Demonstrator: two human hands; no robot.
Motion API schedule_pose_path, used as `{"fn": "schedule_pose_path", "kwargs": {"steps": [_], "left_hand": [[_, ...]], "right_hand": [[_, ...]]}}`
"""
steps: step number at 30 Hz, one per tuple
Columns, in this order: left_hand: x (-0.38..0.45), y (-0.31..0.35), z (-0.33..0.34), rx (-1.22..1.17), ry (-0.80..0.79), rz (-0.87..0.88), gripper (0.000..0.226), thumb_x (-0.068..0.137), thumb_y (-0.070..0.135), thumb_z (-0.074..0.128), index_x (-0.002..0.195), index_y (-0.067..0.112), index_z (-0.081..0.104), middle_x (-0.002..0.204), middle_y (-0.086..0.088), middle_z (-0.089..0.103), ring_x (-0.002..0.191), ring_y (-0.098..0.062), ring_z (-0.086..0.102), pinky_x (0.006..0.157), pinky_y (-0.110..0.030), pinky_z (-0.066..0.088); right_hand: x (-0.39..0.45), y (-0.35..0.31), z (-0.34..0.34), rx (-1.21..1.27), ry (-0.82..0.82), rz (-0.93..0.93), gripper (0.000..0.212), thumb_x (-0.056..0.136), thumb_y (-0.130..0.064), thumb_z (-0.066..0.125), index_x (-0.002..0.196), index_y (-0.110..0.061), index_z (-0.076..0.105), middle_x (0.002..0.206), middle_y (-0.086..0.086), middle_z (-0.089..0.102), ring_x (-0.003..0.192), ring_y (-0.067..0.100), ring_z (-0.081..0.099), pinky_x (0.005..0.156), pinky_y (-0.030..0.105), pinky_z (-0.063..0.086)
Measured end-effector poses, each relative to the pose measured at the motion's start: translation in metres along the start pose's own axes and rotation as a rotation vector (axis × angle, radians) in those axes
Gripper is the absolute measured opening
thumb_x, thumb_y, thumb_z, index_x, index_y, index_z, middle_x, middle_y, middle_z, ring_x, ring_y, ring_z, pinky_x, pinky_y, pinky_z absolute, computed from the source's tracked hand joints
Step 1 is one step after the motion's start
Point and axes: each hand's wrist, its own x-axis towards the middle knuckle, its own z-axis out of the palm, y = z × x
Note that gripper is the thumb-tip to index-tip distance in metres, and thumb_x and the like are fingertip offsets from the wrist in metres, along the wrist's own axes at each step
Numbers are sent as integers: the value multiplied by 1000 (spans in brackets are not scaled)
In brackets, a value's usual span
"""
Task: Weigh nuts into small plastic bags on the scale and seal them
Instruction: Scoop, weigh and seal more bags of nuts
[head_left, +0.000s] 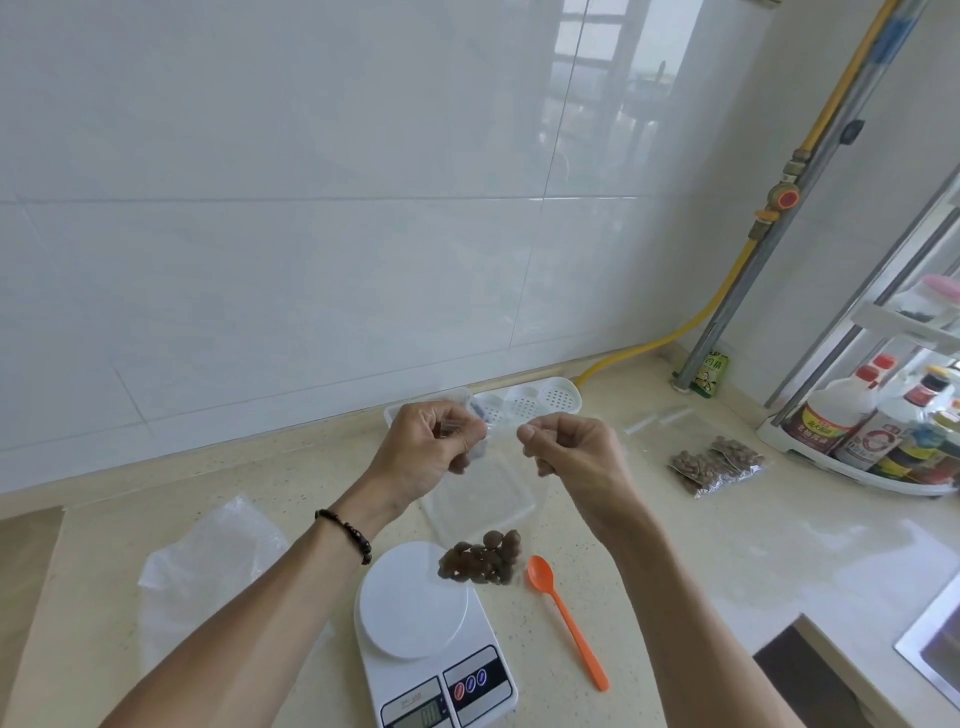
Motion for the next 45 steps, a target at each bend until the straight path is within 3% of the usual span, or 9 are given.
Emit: {"fn": "schedule_pose_path", "kwargs": {"steps": [6, 14, 18, 22, 27, 32, 38, 43, 45], "left_hand": [[4, -5, 6, -18, -27, -64, 15, 86, 9, 71, 72, 11, 70, 58, 1, 62, 54, -12, 58, 54, -24, 50], [17, -8, 16, 62, -97, 14, 13, 88, 12, 70, 80, 3, 74, 67, -9, 60, 56, -14, 56, 58, -26, 51], [26, -13, 24, 5, -132, -49, 10, 88, 14, 69, 85, 7, 76, 73, -10, 67, 63, -17, 64, 61, -26, 55], [43, -21, 43, 56, -60, -53, 11, 90, 10, 67, 82, 4, 72, 68, -5, 70, 62, -17, 67, 63, -27, 56], [78, -32, 84, 23, 5, -77, 16, 89, 5, 66, 75, 6, 71, 61, -2, 66, 57, -16, 63, 64, -32, 58], [121, -43, 145, 12, -35, -106, 13, 90, 3, 65, 78, 1, 70, 62, -4, 66, 57, -16, 64, 60, -27, 55], [181, -47, 232, -9, -105, -122, 16, 90, 7, 65, 77, -1, 69, 69, -9, 67, 60, -17, 63, 61, -27, 55], [230, -57, 295, -75, -31, -181, 16, 92, 13, 65, 78, 8, 71, 68, -3, 69, 67, -14, 66, 65, -25, 57], [251, -70, 317, -1, 43, -187, 20, 92, 14, 65, 74, 6, 70, 66, -4, 69, 66, -13, 65, 65, -24, 56]], "right_hand": [[10, 5, 3, -404, 99, -4, 25, 92, -22, 67, 71, -7, 66, 58, -2, 52, 51, 9, 43, 53, 26, 40], [10, 4, -4, -131, -13, -2, 7, 80, -17, 80, 78, -12, 76, 79, 7, 75, 69, 9, 64, 56, 18, 48], [19, 11, -14, -194, 51, -7, 16, 82, -11, 78, 69, -18, 72, 64, -10, 71, 62, -4, 63, 55, 10, 45], [29, 25, -40, -130, 136, 51, 9, 81, -14, 79, 75, -11, 74, 62, -8, 69, 56, 0, 61, 54, 14, 47], [48, 50, -99, 49, 144, 110, 12, 92, -10, 65, 82, -4, 69, 68, 4, 67, 62, 14, 59, 63, 28, 53], [87, 76, -165, -33, 212, 96, 15, 93, -11, 65, 80, -7, 72, 66, 3, 67, 58, 10, 59, 61, 22, 51], [116, 122, -255, -2, 143, 201, 33, 83, -36, 76, 94, -6, 70, 84, 9, 69, 76, 13, 60, 70, 24, 46], [133, 169, -331, -247, 118, 335, 9, 83, -9, 74, 91, -10, 71, 88, 10, 73, 84, 22, 68, 78, 42, 55], [140, 173, -359, -266, 167, 361, 11, 82, -8, 76, 81, -8, 65, 76, 3, 66, 75, 19, 63, 71, 35, 53]]}}
